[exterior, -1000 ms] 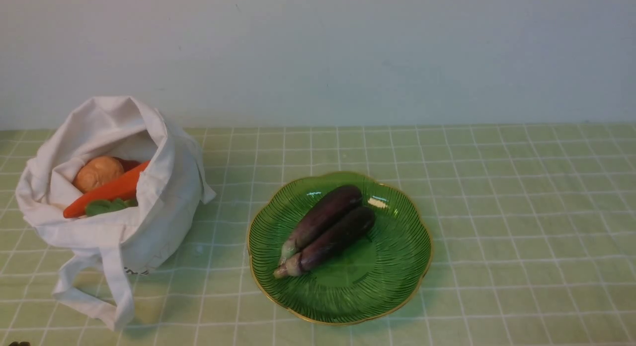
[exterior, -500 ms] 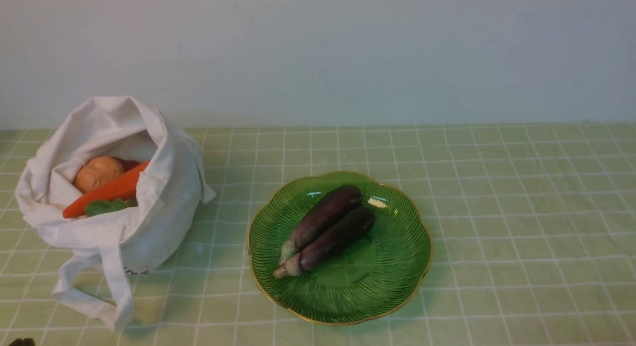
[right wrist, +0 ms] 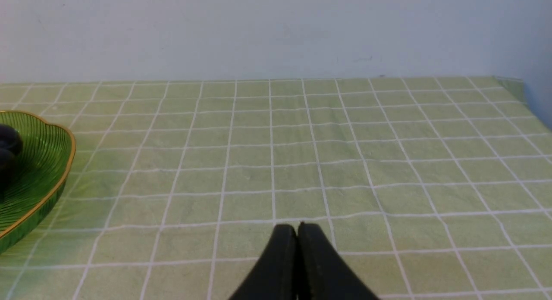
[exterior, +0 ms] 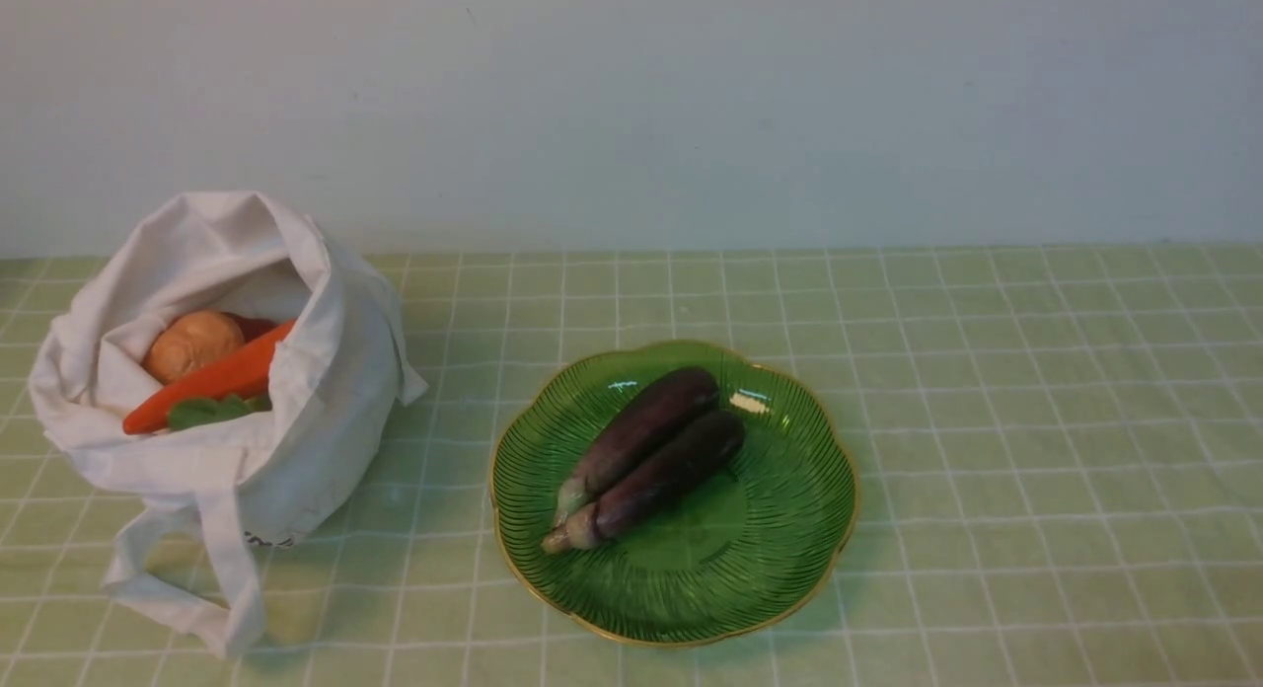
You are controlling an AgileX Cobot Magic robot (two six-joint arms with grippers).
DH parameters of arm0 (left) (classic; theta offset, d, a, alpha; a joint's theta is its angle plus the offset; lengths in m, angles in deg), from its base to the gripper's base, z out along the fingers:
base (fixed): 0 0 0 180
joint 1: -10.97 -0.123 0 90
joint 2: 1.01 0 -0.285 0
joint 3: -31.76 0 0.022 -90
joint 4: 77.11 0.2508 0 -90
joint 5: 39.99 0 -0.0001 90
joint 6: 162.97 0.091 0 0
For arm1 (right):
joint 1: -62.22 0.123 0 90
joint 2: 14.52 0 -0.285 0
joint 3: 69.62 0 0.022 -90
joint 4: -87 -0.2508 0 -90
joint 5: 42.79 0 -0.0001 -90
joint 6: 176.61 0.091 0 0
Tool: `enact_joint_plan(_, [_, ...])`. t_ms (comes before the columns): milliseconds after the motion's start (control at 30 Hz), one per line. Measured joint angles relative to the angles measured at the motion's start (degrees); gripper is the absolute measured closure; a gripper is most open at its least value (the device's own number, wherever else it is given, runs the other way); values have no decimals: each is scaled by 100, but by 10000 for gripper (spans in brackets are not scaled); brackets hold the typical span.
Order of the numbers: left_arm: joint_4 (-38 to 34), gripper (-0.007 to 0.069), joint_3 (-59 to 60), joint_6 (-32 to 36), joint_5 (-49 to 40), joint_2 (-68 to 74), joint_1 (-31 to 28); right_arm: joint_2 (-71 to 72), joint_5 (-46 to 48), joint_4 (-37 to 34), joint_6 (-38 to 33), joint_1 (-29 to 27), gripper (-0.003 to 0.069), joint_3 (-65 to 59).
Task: Take vegetables from bag on green coffee tablecloth place on plate.
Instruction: 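Reach into the cloth bag toward a vegetable inside it with the left gripper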
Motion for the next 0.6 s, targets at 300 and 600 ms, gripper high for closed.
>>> enact_joint_plan(300, [1907,629,-2585,1014,-3510,2234,0,0,0,0,0,0,675,0])
enact_joint_plan(600, [2759,629,-4862,1025,-6721,5700,0,0,0,0,0,0,675,0])
